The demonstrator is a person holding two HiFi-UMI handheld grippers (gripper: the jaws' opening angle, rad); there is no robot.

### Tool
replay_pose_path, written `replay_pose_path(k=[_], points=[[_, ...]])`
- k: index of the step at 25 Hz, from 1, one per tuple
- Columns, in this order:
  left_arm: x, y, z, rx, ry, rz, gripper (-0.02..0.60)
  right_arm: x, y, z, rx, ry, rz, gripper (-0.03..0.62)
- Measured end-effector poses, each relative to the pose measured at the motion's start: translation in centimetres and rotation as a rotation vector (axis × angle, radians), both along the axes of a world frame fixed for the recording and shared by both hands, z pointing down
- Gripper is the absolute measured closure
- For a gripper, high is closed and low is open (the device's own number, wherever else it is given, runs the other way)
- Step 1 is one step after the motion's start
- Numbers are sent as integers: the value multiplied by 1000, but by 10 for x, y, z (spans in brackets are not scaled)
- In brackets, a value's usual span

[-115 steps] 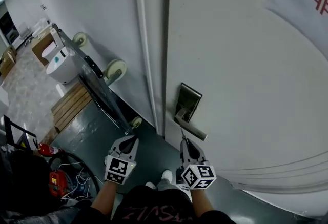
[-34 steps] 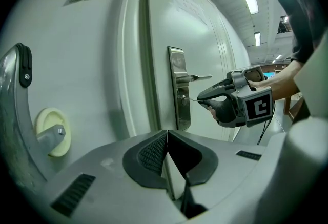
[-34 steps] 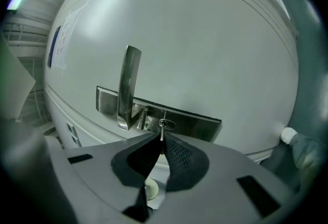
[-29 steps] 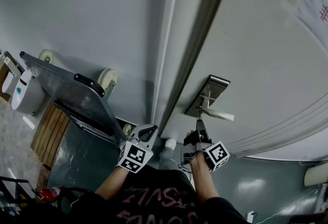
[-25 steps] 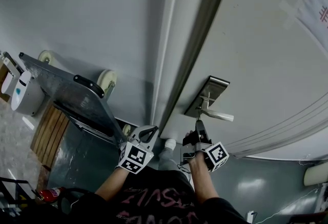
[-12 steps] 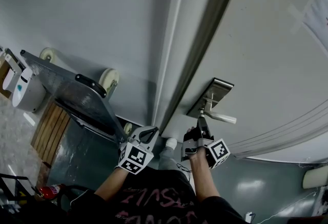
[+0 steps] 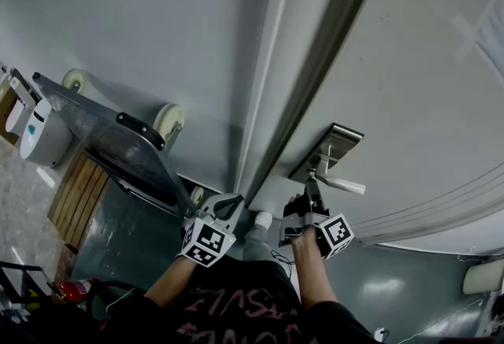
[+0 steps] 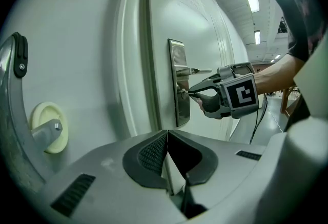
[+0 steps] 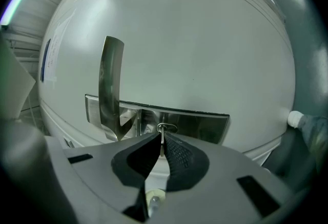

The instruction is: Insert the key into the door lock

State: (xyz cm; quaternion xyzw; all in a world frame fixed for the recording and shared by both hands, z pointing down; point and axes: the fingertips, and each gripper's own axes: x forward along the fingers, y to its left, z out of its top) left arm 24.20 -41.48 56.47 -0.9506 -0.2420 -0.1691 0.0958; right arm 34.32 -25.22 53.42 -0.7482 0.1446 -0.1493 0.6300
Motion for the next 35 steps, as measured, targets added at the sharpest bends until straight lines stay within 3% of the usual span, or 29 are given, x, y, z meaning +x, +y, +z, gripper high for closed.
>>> replay_pose_path(k=[10,19,23,35], points=[[-6,4,-1,0,7,13,568,0,1,0,-19,1,-9,514],[-19,-3,3,-9,5,0,568,1,-2,-3,-96,39,-37,514],[-24,-3,3,-11,5,1,568,-6,-5,-6,-140,67,-66,480],[-30,7,1,-29,9,27,568,-49,-7,-16,-587,224,-170,442]])
